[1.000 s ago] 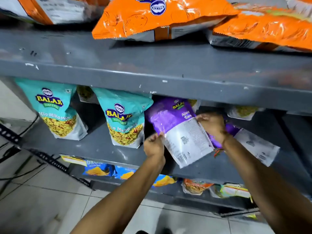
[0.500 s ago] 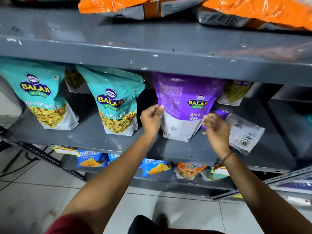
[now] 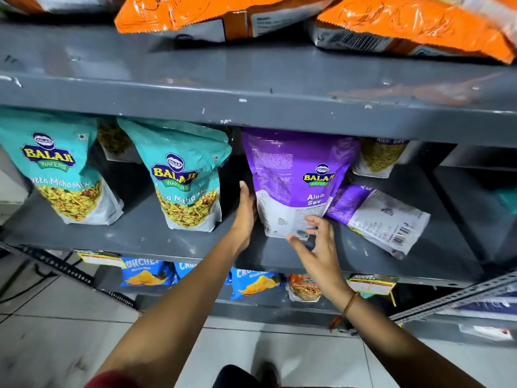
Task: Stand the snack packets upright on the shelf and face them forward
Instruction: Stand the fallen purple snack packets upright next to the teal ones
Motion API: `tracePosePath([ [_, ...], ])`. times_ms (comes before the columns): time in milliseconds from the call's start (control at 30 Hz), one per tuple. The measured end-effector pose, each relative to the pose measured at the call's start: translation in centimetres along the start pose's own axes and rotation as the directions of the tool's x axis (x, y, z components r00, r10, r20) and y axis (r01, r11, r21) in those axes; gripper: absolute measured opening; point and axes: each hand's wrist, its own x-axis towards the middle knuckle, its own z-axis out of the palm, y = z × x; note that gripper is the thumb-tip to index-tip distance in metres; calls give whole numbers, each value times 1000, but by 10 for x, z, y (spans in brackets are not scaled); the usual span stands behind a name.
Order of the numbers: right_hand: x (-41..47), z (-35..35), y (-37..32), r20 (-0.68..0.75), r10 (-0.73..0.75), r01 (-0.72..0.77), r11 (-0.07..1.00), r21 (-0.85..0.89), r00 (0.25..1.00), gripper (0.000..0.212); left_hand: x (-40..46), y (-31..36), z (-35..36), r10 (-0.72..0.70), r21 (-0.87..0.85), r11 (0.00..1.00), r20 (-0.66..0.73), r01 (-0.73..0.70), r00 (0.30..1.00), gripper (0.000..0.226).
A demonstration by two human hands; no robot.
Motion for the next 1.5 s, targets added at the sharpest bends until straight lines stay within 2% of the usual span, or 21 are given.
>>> tracePosePath([
  [133, -3, 10, -5, -28, 44, -43, 999, 21, 999, 80, -20, -14, 5, 98, 205, 976, -148, -66, 984, 68],
  [233, 1, 14, -3, -36, 89, -89, 996, 8, 995, 114, -47, -23, 13, 171, 220, 964, -70, -152, 983, 62],
  [300, 6, 15, -3, -34, 101, -102, 995, -16, 994, 122, -61, -32, 19, 151, 241, 958, 25, -153, 988, 62],
  [333, 11, 15, -2, -31, 99, -99, 995, 1, 995, 119, -64, -37, 21, 149, 246, 956, 53, -158, 987, 62],
  [400, 19, 10, 1, -13, 71, -69, 995, 73, 997, 98, -63, -41, 21, 193, 256, 946, 51, -200, 980, 52],
  [500, 31, -4, 8, 63, 80, -87, 989, 116, 995, 69, -48, -32, 12, 291, 218, 938, -71, -270, 954, 11],
  [533, 35, -11, 10, 110, 88, -103, 985, 141, 990, 62, -40, -26, 8, 309, 219, 934, -95, -283, 946, 13],
  [567, 38, -17, 12, 172, 90, -123, 973, 194, 981, 59, -32, -19, 3, 310, 237, 930, -88, -282, 947, 32],
  [667, 49, -38, 18, 323, 74, -164, 951, 263, 943, 46, -4, -3, -9, 235, 263, 931, 100, -254, 967, 77],
  [733, 56, -48, 19, 332, 88, -167, 961, 219, 939, 26, 10, 8, -14, 140, 294, 931, 264, -217, 954, 88],
  [800, 61, -53, 20, 320, 130, -193, 965, 175, 938, 17, 16, 15, -17, 91, 320, 927, 314, -196, 945, 87],
  [933, 69, -55, 20, 318, 133, -189, 970, 153, 939, 23, 15, 4, -16, 165, 333, 916, 198, -225, 966, 76],
  [1100, 73, -52, 21, 284, 165, -211, 968, 138, 944, 29, 0, -15, -10, 295, 320, 900, 51, -295, 954, 68],
  [1233, 68, -54, 13, 290, 191, -229, 968, 104, 938, 32, -5, -14, -9, 303, 372, 885, -5, -279, 953, 84],
  [1333, 60, -66, 4, 229, 175, -196, 978, 71, 957, 42, -21, -21, 1, 374, 369, 878, -134, -305, 918, 93],
  [1433, 54, -88, -3, 76, 182, -187, 980, 66, 980, 38, -49, -40, 28, 367, 231, 923, -284, -309, 886, 71],
  [1500, 58, -109, -4, -2, 176, -175, 982, 63, 984, 32, -66, -51, 55, 268, 98, 963, -247, -251, 931, 58],
])
